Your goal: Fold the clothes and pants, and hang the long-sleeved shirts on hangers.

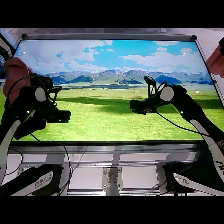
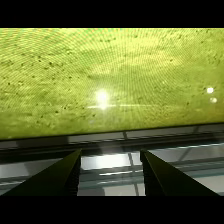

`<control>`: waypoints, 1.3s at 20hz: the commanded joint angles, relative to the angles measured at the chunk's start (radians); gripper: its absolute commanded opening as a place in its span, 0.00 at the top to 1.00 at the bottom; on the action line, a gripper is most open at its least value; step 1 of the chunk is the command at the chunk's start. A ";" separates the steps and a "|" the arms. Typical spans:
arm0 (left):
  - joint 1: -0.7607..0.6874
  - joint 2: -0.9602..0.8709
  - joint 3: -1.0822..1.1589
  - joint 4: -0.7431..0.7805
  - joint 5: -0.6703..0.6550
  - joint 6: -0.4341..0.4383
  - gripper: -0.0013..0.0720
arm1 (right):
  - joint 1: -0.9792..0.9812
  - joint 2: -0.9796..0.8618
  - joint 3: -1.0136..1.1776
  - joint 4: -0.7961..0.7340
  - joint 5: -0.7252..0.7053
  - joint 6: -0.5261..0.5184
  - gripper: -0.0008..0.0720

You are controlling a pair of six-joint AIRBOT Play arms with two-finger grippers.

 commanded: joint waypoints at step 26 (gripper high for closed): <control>0.009 -0.013 -0.001 0.487 0.331 0.001 0.40 | 0.041 -0.001 0.000 -0.007 -0.057 -0.047 0.97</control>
